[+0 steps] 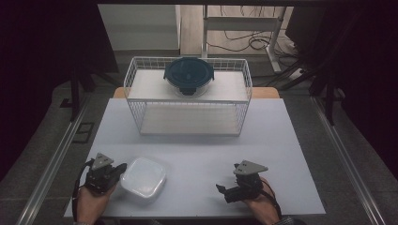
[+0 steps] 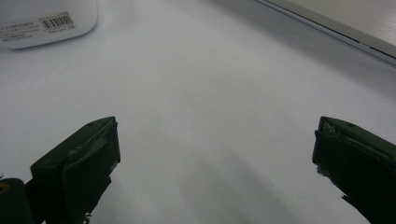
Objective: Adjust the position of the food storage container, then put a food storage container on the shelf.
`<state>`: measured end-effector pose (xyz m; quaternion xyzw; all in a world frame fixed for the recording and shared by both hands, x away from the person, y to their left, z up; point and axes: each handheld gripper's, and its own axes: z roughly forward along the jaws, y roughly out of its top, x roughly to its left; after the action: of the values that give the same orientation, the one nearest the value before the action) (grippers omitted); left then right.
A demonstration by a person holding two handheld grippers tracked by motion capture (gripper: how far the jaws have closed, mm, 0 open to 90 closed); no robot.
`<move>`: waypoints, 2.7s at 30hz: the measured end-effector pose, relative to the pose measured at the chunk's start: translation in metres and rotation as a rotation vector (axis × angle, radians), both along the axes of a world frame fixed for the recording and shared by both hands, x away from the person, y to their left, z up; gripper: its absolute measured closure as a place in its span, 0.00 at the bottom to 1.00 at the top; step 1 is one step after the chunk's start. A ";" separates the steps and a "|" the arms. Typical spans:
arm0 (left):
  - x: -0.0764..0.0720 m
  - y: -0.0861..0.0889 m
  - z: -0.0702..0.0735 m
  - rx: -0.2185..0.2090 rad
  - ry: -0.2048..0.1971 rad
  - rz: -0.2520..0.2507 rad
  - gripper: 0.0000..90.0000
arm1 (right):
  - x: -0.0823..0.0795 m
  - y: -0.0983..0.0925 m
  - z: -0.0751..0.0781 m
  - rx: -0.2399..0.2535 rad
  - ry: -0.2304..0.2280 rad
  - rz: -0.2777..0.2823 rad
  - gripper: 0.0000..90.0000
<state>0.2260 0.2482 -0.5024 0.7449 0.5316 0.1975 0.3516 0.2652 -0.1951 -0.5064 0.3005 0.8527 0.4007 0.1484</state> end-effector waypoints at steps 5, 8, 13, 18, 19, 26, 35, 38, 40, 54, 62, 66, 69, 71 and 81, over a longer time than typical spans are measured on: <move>-0.005 0.016 -0.005 -0.034 0.057 0.013 1.00 | 0.000 0.000 0.000 -0.001 -0.001 -0.005 0.00; -0.009 0.014 -0.008 -0.052 0.090 -0.011 1.00 | 0.000 0.003 -0.001 -0.003 0.010 -0.008 0.00; -0.011 -0.003 -0.010 -0.027 0.099 -0.040 1.00 | -0.003 0.008 0.000 0.004 0.025 -0.001 0.00; -0.010 -0.026 -0.010 -0.015 0.103 -0.093 1.00 | -0.003 0.011 0.003 0.034 0.068 -0.014 0.00; -0.010 -0.029 -0.010 -0.017 0.103 -0.100 1.00 | -0.004 0.011 0.004 0.035 0.072 -0.010 0.00; -0.009 -0.056 -0.008 -0.040 0.101 -0.161 1.00 | -0.006 0.011 0.009 0.071 0.138 -0.006 0.12; -0.010 -0.088 -0.010 -0.050 0.106 -0.246 1.00 | -0.018 0.025 0.009 0.029 0.207 0.134 0.75; -0.011 -0.099 -0.011 -0.057 0.114 -0.279 1.00 | -0.024 0.031 0.010 0.035 0.222 0.200 0.87; -0.012 -0.104 -0.011 -0.050 0.113 -0.287 1.00 | -0.026 0.034 0.011 0.036 0.226 0.222 0.93; -0.010 -0.117 -0.011 -0.069 0.101 -0.317 0.96 | -0.010 0.017 0.010 0.020 0.200 0.138 0.94; -0.005 -0.088 -0.016 -0.084 0.065 -0.283 0.44 | -0.008 0.009 0.012 -0.009 0.154 0.086 0.65; -0.004 -0.084 -0.016 -0.115 0.052 -0.326 0.31 | -0.005 0.002 0.015 0.017 0.166 0.046 0.51; -0.005 -0.083 -0.013 -0.126 0.039 -0.337 0.22 | -0.003 -0.002 0.018 0.027 0.173 0.040 0.43; -0.006 -0.082 -0.011 -0.132 0.040 -0.340 0.17 | -0.004 -0.003 0.020 0.046 0.180 0.032 0.41; -0.003 -0.096 0.010 -0.193 0.042 -0.411 0.13 | -0.016 0.002 0.037 0.145 0.192 0.040 0.30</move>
<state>0.2225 0.1523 -0.4924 0.8043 0.3923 0.0540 0.4429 0.2495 -0.1933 -0.4698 0.3301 0.8376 0.4337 0.0360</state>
